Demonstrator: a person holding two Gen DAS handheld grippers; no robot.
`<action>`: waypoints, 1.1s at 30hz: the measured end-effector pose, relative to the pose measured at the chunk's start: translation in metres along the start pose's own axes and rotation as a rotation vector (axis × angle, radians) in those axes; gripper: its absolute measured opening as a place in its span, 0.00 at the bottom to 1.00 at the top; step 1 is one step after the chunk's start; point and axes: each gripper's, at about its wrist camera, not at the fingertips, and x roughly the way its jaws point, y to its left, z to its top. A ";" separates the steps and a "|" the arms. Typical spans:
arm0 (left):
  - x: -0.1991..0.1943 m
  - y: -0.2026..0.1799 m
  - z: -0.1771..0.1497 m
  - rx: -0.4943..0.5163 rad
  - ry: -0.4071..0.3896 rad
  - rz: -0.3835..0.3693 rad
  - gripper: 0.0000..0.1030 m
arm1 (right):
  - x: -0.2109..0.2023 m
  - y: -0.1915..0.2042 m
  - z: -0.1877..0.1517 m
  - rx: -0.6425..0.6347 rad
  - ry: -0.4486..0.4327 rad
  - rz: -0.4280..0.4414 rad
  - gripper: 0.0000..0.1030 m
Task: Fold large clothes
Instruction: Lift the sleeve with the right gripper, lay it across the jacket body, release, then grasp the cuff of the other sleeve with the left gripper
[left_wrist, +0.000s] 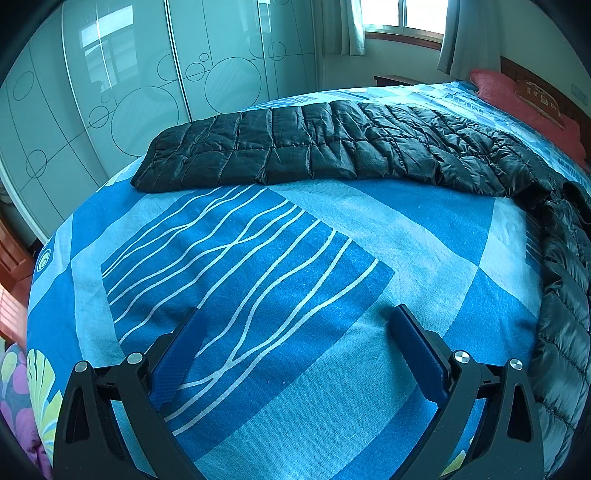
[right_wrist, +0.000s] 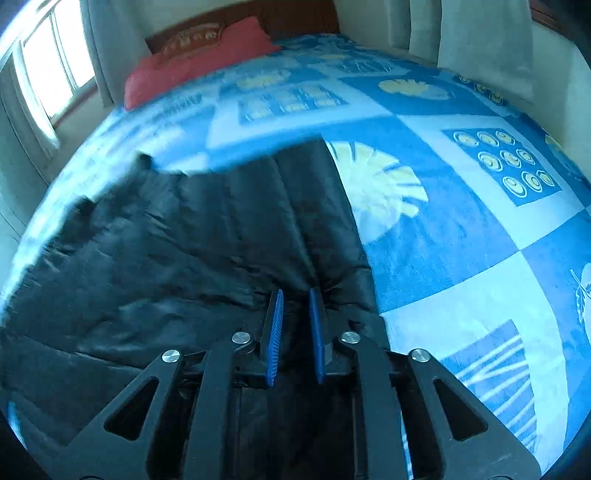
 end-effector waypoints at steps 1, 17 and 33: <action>0.000 0.000 0.000 0.001 0.000 0.001 0.96 | -0.008 0.004 -0.004 -0.010 -0.017 0.000 0.23; 0.000 0.000 0.000 -0.002 0.000 -0.001 0.96 | -0.009 0.057 -0.077 -0.128 -0.020 -0.036 0.46; -0.008 0.050 0.016 -0.139 0.020 -0.142 0.96 | -0.008 0.055 -0.083 -0.138 -0.043 -0.040 0.47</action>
